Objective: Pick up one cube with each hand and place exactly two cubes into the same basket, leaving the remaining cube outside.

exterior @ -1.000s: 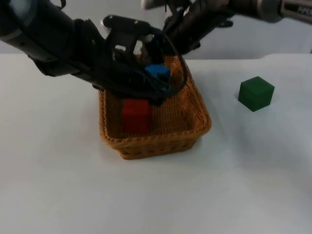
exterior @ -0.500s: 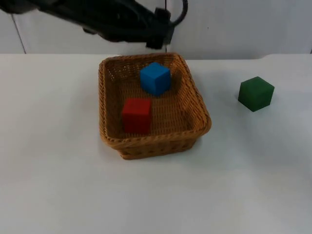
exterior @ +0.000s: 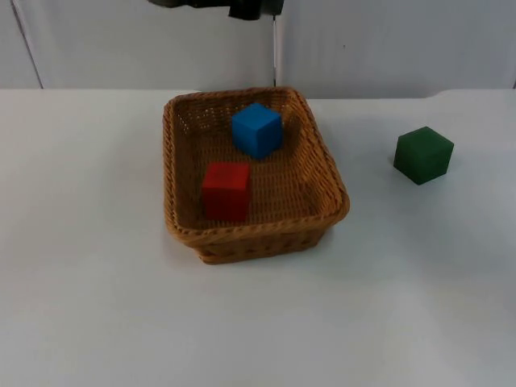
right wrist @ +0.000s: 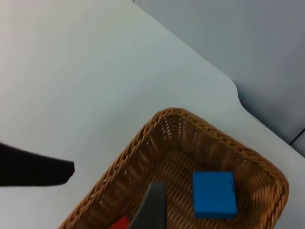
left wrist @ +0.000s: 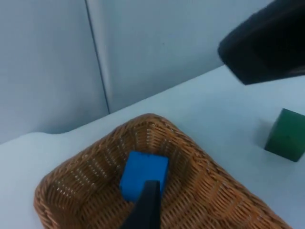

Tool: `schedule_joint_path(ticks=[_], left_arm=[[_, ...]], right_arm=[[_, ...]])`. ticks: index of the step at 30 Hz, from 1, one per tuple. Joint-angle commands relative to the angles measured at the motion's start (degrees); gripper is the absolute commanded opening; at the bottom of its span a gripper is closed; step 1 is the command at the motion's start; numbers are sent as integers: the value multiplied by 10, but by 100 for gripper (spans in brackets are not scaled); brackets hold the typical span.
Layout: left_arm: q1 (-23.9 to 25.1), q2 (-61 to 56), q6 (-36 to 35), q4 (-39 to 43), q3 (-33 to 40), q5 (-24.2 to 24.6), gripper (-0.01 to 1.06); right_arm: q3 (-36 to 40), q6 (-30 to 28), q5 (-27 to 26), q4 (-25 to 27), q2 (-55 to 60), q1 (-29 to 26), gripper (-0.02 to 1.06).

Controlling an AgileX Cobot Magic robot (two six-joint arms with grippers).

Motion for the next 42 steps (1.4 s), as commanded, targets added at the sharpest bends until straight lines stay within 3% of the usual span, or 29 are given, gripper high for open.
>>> schedule_joint_path(ticks=[1,5,10,15,26,35,42], left_arm=[[-1,-13,0,8,-1,17,87],[-1,-33,-3,19,0,52,87],[0,-70,-6,19,37,42,87],[0,-121,-6,23,88,19,87],[0,-215,-6,32,157,49,87],[0,-294,-9,35,200,69,87],[0,-334,-23,34,219,88,87]], right_arm=[[-2,1,24,1,-16,-2,78],[-2,1,69,1,-27,-2,78],[2,3,87,6,-38,-2,78],[31,4,76,8,-61,-2,78],[50,4,78,37,-84,5,78],[176,-17,38,31,-169,6,78],[350,-25,-54,32,-274,6,78]])
